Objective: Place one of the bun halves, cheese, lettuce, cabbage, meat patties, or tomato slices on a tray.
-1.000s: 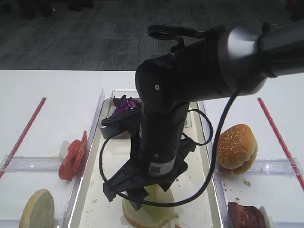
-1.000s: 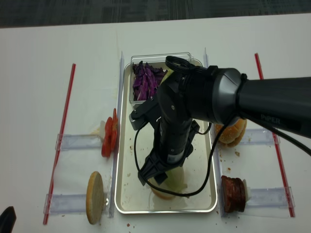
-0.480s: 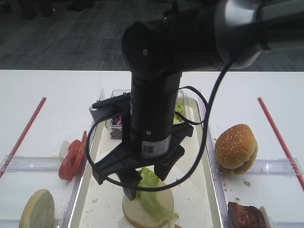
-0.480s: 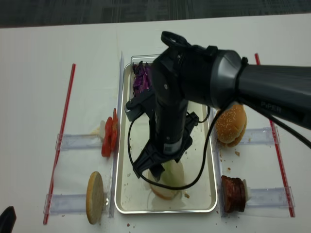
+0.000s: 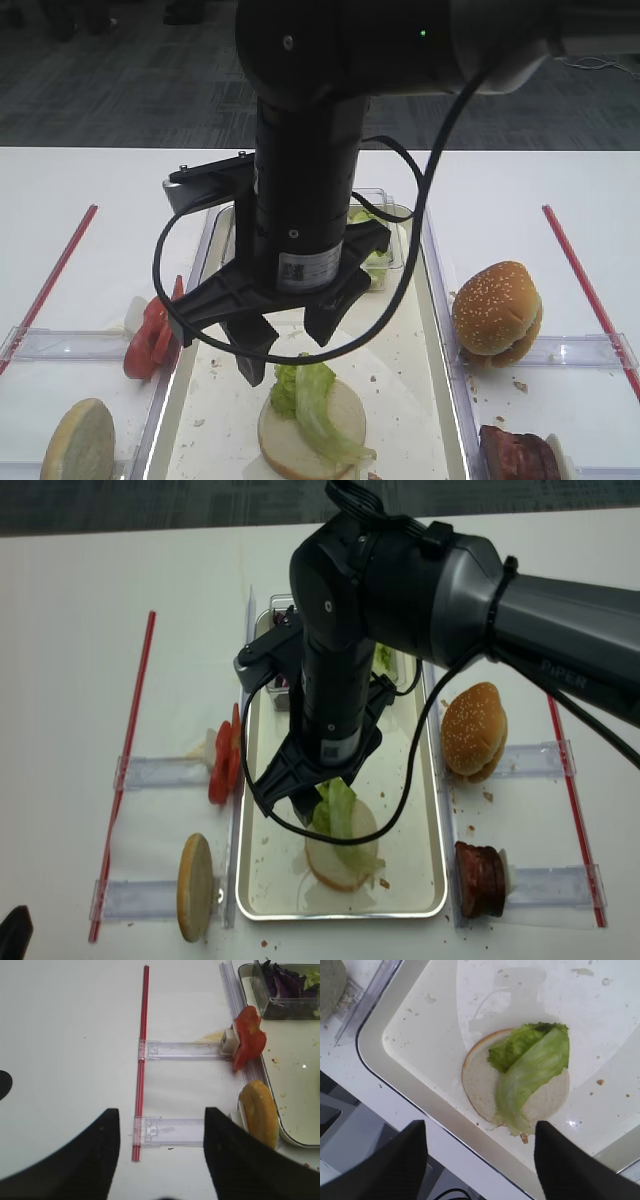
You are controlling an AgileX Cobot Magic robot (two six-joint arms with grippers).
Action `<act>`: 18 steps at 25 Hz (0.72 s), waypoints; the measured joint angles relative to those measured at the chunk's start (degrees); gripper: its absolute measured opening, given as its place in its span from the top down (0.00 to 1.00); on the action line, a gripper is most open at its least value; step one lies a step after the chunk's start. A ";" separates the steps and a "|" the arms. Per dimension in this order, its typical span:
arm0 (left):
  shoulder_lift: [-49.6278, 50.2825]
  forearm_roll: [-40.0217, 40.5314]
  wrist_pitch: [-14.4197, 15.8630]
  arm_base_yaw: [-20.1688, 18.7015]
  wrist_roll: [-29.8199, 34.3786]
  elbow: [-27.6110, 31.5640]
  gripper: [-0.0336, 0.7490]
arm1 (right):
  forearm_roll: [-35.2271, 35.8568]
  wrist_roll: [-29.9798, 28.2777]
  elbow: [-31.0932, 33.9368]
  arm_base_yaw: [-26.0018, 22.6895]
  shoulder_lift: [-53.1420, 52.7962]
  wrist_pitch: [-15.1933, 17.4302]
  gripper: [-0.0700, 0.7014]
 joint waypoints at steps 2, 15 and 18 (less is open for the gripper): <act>0.00 0.00 0.00 0.00 0.00 0.00 0.50 | 0.00 -0.09 -0.10 0.00 0.00 0.10 0.30; 0.00 0.00 0.00 0.00 0.00 0.00 0.50 | 1.79 -2.83 -0.10 -9.42 0.00 0.21 0.30; 0.00 0.00 0.00 0.00 0.00 0.00 0.50 | 1.84 -3.19 -0.10 -12.75 0.00 0.21 0.30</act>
